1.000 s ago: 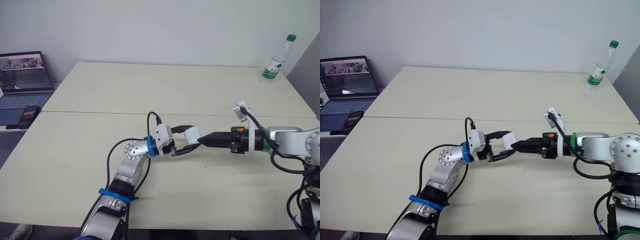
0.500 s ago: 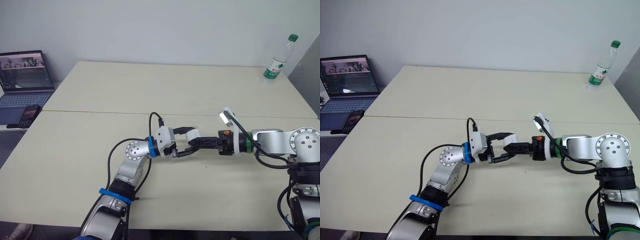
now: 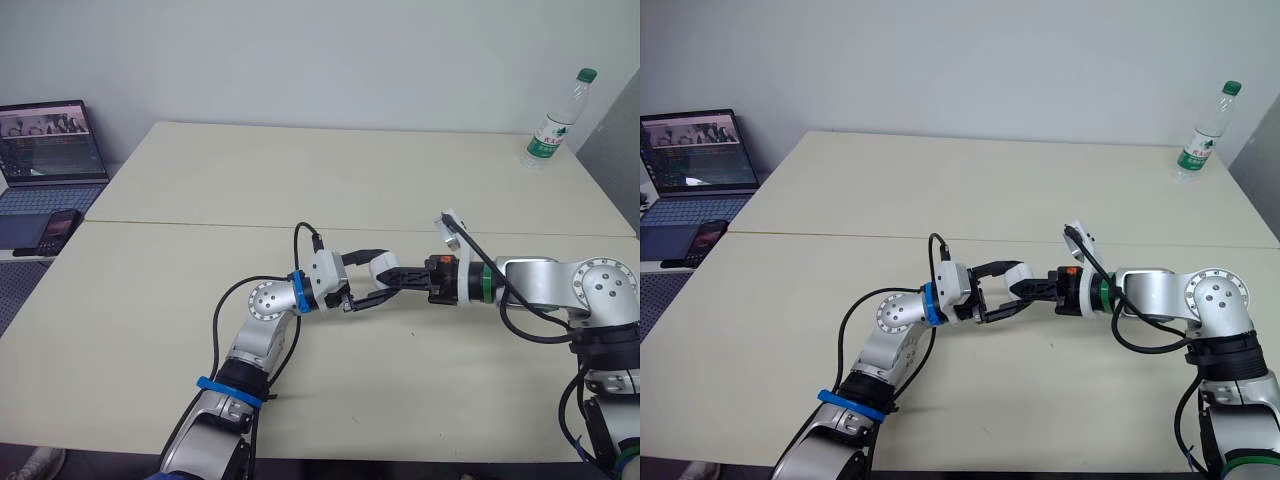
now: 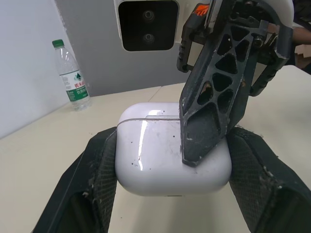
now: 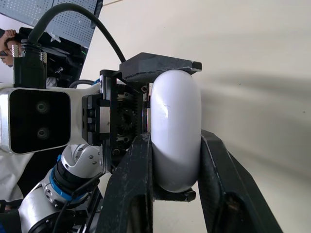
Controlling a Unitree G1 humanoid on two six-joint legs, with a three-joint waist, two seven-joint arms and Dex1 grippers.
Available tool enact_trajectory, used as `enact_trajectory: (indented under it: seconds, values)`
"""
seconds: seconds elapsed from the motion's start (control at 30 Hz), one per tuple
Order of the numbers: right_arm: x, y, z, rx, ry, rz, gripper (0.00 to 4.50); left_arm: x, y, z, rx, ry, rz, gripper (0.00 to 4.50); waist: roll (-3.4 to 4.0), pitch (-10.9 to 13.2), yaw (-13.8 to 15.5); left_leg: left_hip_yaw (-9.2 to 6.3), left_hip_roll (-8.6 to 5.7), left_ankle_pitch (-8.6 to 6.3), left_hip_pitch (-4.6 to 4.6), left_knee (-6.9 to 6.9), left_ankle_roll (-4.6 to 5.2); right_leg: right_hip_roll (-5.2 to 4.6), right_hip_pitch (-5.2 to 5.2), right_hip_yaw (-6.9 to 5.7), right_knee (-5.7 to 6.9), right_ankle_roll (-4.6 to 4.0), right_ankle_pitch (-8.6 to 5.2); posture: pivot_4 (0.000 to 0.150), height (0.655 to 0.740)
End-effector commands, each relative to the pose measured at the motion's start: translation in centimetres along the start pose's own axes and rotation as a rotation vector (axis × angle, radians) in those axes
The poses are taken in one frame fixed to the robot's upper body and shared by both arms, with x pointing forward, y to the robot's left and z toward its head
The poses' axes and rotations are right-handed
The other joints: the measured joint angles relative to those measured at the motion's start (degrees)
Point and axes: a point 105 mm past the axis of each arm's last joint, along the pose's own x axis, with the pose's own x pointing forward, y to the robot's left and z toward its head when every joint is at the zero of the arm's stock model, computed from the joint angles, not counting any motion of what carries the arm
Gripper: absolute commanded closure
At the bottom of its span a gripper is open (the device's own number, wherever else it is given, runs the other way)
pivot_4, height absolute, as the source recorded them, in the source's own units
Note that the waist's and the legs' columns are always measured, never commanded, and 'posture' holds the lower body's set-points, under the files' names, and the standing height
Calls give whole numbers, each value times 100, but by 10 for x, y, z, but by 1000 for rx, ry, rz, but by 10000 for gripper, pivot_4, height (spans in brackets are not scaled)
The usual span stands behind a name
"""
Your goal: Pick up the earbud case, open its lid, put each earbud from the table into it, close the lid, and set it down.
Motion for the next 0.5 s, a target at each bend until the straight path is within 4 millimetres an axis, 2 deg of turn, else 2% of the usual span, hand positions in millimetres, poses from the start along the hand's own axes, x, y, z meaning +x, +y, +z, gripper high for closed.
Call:
enact_trajectory:
  seconds: [0.03,0.07,0.1,0.2,0.23,0.37,0.5]
  values:
    - [-2,15,4,-22,-22,57,37053,4,-3,6,-10,-27,-13,17027,0,0,0,0,0,0,0,0,0,0,0,0,0,0,0,1500,7400]
    - [-2,15,4,-24,-20,60,37053,3,-2,6,-14,-32,-10,17027,0,0,-1,0,1,0,0,0,0,0,0,-1,-1,0,0,1500,7400]
    - [-2,16,3,-25,-18,62,37053,3,-1,6,-8,-29,-3,9864,0,0,0,0,1,0,0,0,0,0,-1,-1,0,0,0,1500,7400]
    - [-2,16,2,-25,-18,62,37053,1,0,7,7,-20,4,1614,0,0,1,-2,1,0,-4,0,0,0,-3,-2,0,0,0,1500,7400]
    - [-2,15,3,-25,-22,60,37053,-1,-2,8,-12,-21,-5,428,0,0,1,-1,1,0,-4,0,0,0,-4,-1,0,0,0,1500,7400]
    - [-12,10,10,-74,-65,44,37053,-27,-17,12,-118,11,-119,428,0,0,-14,-1,6,0,-5,-2,0,0,-9,0,0,0,0,1500,7400]
    - [-25,6,12,-293,-84,4,37053,-49,-8,5,-250,116,-83,428,9,5,0,-5,9,0,-6,-4,0,0,-15,-4,2,-1,-1,1500,7400]
